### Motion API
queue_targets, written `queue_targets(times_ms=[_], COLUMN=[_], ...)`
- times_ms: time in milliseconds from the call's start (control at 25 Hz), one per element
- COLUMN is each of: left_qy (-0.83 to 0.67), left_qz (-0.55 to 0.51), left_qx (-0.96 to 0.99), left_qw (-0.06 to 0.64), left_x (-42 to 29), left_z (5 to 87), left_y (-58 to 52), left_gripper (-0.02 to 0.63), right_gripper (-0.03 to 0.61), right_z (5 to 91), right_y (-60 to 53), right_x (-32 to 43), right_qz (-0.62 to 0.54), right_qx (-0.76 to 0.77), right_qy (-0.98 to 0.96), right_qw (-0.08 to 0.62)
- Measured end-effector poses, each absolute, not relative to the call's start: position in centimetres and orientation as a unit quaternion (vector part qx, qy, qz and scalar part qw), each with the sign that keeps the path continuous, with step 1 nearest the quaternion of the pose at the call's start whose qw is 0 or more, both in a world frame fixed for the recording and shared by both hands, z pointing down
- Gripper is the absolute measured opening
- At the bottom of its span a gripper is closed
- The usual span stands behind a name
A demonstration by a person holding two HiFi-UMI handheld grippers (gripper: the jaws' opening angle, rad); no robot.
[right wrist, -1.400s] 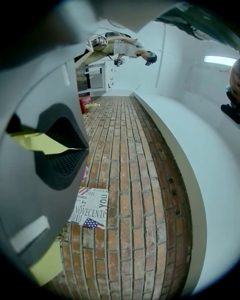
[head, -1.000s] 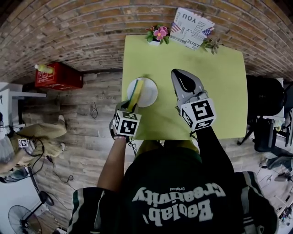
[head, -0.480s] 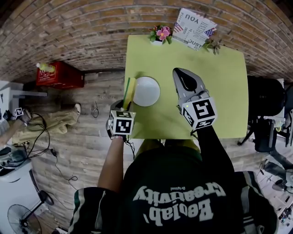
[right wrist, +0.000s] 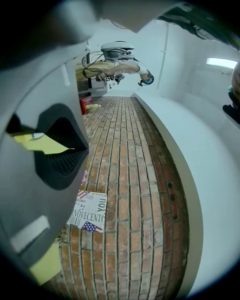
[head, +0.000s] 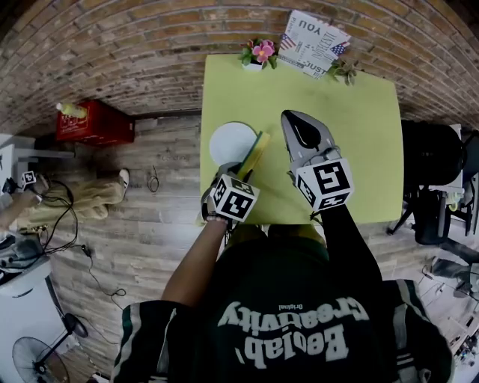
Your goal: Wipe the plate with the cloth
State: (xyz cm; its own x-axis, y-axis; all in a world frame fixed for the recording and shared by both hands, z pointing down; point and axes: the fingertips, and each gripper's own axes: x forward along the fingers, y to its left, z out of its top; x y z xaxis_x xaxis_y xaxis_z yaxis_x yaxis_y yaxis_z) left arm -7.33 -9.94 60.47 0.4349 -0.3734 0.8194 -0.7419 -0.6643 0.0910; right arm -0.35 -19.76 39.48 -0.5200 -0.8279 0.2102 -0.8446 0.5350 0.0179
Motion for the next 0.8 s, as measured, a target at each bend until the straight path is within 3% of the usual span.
queue_targets(times_ms=[320, 800], left_qy=[-0.358, -0.435], left_qz=[0.409, 0.407], left_qx=[0.805, 0.760], left_qw=[0.239, 0.260], left_x=[-8.7, -17.6], left_z=[61.0, 61.1], left_y=[-10.2, -10.2], left_gripper=[0.138, 0.137], right_gripper=[0.014, 0.014], right_z=[39.6, 39.6], right_y=[-19.5, -20.1], right_x=[-0.4, -2.0], right_qz=[0.044, 0.043], right_qx=[0.478, 0.473], right_qy=[-0.872, -0.874], right_qw=[0.095, 0.106])
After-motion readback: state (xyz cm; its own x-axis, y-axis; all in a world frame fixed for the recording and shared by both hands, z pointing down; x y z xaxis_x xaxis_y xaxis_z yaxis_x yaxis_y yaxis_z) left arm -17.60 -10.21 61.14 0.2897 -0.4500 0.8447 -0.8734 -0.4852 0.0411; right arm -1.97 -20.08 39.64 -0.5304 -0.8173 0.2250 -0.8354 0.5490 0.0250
